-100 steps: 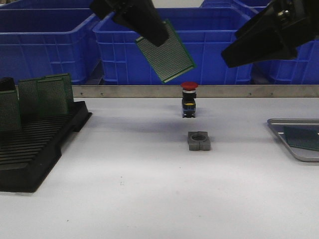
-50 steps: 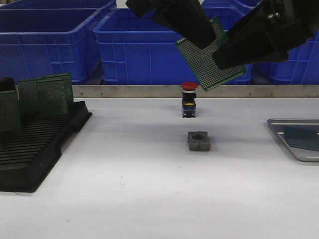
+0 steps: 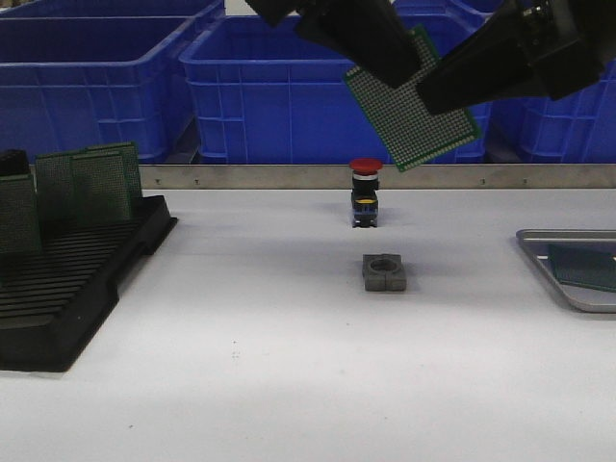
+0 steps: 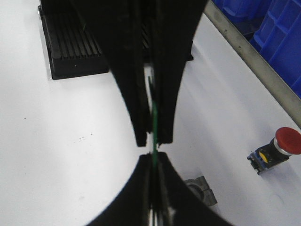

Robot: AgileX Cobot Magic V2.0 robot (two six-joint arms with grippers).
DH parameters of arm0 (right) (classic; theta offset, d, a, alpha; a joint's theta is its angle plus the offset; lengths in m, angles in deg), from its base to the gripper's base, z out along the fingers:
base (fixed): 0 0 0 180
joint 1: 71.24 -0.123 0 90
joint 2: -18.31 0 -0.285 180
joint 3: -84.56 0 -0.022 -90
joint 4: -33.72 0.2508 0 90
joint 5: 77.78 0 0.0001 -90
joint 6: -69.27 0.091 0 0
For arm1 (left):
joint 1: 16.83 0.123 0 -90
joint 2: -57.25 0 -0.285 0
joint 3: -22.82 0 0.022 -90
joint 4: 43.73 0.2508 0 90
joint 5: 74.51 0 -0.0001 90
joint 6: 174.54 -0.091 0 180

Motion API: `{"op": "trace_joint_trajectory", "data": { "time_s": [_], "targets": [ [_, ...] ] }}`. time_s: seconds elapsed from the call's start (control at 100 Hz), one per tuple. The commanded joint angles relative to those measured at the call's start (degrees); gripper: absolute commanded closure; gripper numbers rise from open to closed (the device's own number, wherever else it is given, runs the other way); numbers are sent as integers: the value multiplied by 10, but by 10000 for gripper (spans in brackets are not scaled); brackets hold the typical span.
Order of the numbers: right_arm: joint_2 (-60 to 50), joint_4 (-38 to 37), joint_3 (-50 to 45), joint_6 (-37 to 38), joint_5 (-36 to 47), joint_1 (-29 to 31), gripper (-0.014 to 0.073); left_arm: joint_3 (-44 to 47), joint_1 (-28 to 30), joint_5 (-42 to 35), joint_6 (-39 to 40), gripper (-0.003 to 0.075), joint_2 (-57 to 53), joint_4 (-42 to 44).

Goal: Place circuit board on tray
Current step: 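Grasp the second board with the right gripper and open the left gripper, then lower the second board onto the metal tray with the right gripper and release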

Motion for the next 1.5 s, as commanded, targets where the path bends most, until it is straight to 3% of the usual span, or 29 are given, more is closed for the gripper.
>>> {"op": "trace_joint_trajectory", "data": {
  "time_s": [0.0, 0.08, 0.15, 0.34, 0.44, 0.69, 0.97, 1.19, 1.38, 1.49],
  "targets": [
    [-16, 34, 15, -4, -15, 0, 709, -18, -4, 27, 7, 738, -37, -45],
    [-16, 34, 15, -4, -15, 0, 709, -18, -3, 27, 7, 713, -37, -45],
    [-16, 34, 15, -4, -15, 0, 709, -18, -2, 27, 7, 647, -37, -45],
    [-16, 34, 15, 16, -15, 0, 709, -18, 5, 22, 8, 297, -37, -45],
    [-16, 33, 15, 66, -16, 1, 709, -22, 15, 21, 8, 195, -37, -44],
    [-13, 6, 14, 211, 35, 27, 709, -42, 56, 23, 9, 190, -40, -44],
    [62, -6, 14, 393, 38, 151, 709, -46, 79, 24, 9, 192, -40, -61],
    [136, -6, 14, 407, 36, 237, 709, -46, 78, 24, 9, 192, -40, -66],
    [154, -8, 14, 405, 50, 270, 698, -46, 78, 26, 9, 194, -40, -67],
    [154, -15, 15, 405, 74, 270, 558, -46, 78, 26, 9, 206, -40, -74]
  ]
}}
